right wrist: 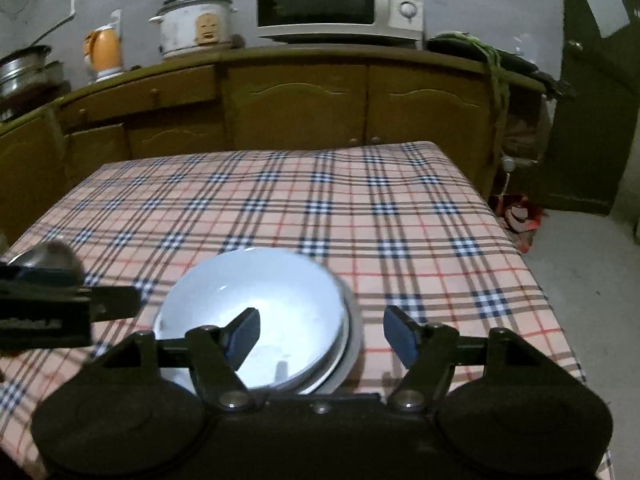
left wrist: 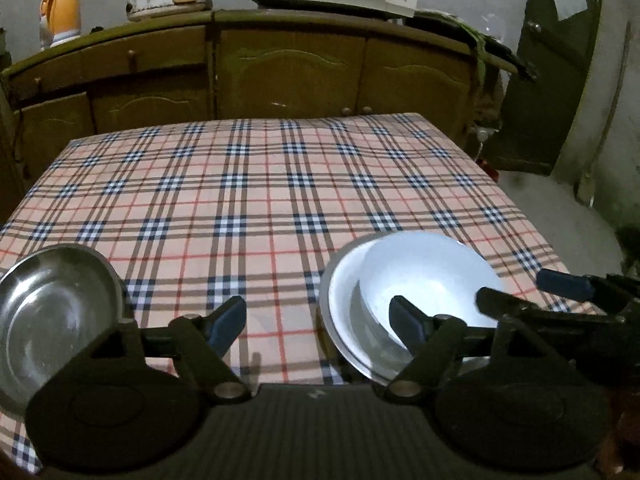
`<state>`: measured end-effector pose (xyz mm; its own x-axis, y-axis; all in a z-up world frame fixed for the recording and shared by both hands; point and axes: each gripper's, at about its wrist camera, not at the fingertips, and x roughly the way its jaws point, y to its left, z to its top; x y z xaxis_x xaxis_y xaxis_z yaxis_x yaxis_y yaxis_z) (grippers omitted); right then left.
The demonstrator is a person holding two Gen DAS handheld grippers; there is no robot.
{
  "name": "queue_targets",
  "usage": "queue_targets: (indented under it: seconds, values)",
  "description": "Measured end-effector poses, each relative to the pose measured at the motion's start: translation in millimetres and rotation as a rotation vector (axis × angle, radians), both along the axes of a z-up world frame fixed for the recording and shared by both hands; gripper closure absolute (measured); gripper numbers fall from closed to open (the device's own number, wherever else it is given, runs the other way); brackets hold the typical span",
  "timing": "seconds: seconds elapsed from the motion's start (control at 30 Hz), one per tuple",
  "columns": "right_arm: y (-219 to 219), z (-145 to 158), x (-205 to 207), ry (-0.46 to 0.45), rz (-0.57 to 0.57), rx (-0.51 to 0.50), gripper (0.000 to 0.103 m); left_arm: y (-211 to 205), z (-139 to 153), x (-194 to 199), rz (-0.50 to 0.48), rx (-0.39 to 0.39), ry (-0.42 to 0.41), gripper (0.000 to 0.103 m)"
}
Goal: Organize plates and bowls
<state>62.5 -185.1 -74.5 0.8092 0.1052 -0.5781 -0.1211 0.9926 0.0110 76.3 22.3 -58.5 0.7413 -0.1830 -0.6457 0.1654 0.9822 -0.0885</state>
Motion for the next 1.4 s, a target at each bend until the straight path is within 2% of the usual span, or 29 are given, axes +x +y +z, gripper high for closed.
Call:
queue_targets:
  seconds: [0.1, 0.2, 0.33, 0.43, 0.57, 0.8, 0.93, 0.97, 1.0, 1.03, 1.07, 1.2, 1.4]
  values:
    - [1, 1, 0, 0.006, -0.004, 0.016, 0.022, -1, 0, -2, -0.007, 0.005, 0.0, 0.023]
    - [-4, 1, 7, 0.007, -0.039, 0.009, 0.022, 2, -1, 3, -0.005, -0.012, -0.006, 0.018]
    - [-18, -9, 29, 0.044, -0.096, 0.038, 0.022, 2, -16, 27, -0.007, -0.006, 0.016, 0.017]
    - [-20, -19, 44, 0.07, -0.094, 0.042, 0.022, 3, -26, 43, -0.01, -0.038, 0.04, 0.017]
    - [-22, -32, 57, 0.099, -0.103, 0.044, 0.022, -4, -33, 54, -0.024, -0.025, 0.056, 0.017]
    - [-30, -51, 69, 0.153, -0.078, 0.155, 0.022, -14, -49, 70, -0.051, -0.003, 0.095, 0.018]
    - [-29, -56, 73, 0.187, -0.041, 0.236, 0.023, -17, -56, 74, -0.089, -0.001, 0.107, 0.024]
    - [-27, -56, 74, 0.19, -0.031, 0.251, 0.028, -19, -55, 74, -0.099, 0.0, 0.103, 0.026]
    - [-25, -55, 75, 0.185, -0.018, 0.265, 0.035, -21, -54, 74, -0.111, 0.0, 0.095, 0.035]
    - [-24, -54, 75, 0.186, -0.027, 0.261, 0.035, -23, -53, 74, -0.121, -0.003, 0.092, 0.044]
    - [-23, -53, 76, 0.19, -0.033, 0.265, 0.036, -27, -52, 74, -0.134, -0.001, 0.091, 0.049]
    - [-26, -52, 76, 0.195, -0.052, 0.282, 0.041, -32, -51, 73, -0.126, 0.016, 0.088, 0.05]
    - [-24, -47, 72, 0.182, -0.037, 0.28, 0.042, -28, -47, 72, -0.1, 0.01, 0.092, 0.05]
